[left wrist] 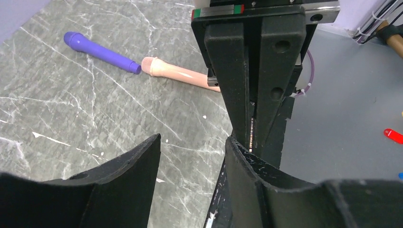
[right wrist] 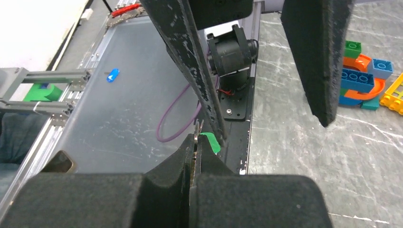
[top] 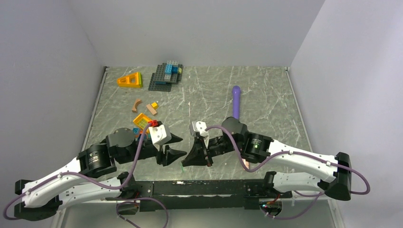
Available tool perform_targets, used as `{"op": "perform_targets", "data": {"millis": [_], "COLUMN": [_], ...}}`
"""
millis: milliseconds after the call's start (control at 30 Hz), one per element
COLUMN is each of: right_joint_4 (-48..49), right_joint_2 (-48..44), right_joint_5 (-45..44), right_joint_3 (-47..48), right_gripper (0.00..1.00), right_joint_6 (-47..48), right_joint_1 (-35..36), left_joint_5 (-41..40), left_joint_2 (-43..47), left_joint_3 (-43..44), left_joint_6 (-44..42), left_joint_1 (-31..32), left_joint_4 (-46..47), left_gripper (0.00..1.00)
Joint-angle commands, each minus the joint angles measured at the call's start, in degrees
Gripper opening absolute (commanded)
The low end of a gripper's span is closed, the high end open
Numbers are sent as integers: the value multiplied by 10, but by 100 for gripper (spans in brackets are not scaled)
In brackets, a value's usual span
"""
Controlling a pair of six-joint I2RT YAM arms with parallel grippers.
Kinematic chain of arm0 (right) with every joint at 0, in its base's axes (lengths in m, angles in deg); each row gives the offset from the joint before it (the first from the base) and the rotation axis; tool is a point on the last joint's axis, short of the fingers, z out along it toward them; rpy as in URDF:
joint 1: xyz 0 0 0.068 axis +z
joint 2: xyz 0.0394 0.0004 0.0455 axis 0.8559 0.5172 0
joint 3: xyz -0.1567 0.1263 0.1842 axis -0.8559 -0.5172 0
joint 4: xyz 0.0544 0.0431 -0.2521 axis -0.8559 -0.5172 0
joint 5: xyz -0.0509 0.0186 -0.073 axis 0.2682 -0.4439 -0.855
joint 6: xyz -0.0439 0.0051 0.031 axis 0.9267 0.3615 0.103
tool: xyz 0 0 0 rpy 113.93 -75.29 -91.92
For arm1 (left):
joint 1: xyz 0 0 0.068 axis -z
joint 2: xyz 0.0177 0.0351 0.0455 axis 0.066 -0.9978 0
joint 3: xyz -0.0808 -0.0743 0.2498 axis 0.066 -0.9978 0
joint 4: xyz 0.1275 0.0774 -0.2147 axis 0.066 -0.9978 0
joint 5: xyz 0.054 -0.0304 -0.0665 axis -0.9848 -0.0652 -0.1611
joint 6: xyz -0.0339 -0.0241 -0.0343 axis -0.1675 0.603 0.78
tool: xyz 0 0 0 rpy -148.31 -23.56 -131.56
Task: Remove the keys from the keyring
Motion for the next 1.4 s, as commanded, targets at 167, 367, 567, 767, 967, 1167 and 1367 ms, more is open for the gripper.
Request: {"op": "perform_targets", "data": {"millis": [167, 367, 567, 767, 967, 1167, 1367], "right_joint_4": [-3, 3, 2, 26, 33, 35, 37], "right_joint_2": [4, 0, 3, -6, -18, -32, -48], "right_joint_5": [-65, -75, -77, -77, -76, -72, -66], "right_joint_3": [37, 39, 48, 40, 35, 28, 22], "right_gripper": [0, 0, 0, 0, 0, 0, 0], "right_joint_6": [28, 30, 35, 33, 33, 32, 30], "right_joint_1": [10, 9, 10, 10, 9, 10, 9], "left_joint_5": [25, 42, 51, 48, 56, 71, 84], "left_joint_2": [42, 38, 13, 11, 14, 17, 28], "left_joint_3": [-4, 3, 10, 7, 6, 5, 3], "left_joint_6": [-2, -8, -9, -6, -5, -3, -3], "left_joint_1": [1, 1, 1, 1, 0, 1, 1], "left_joint_4": [-3, -20, -33, -32, -31, -28, -22], "left_gripper": [55, 55, 49, 37, 25, 18, 17]}}
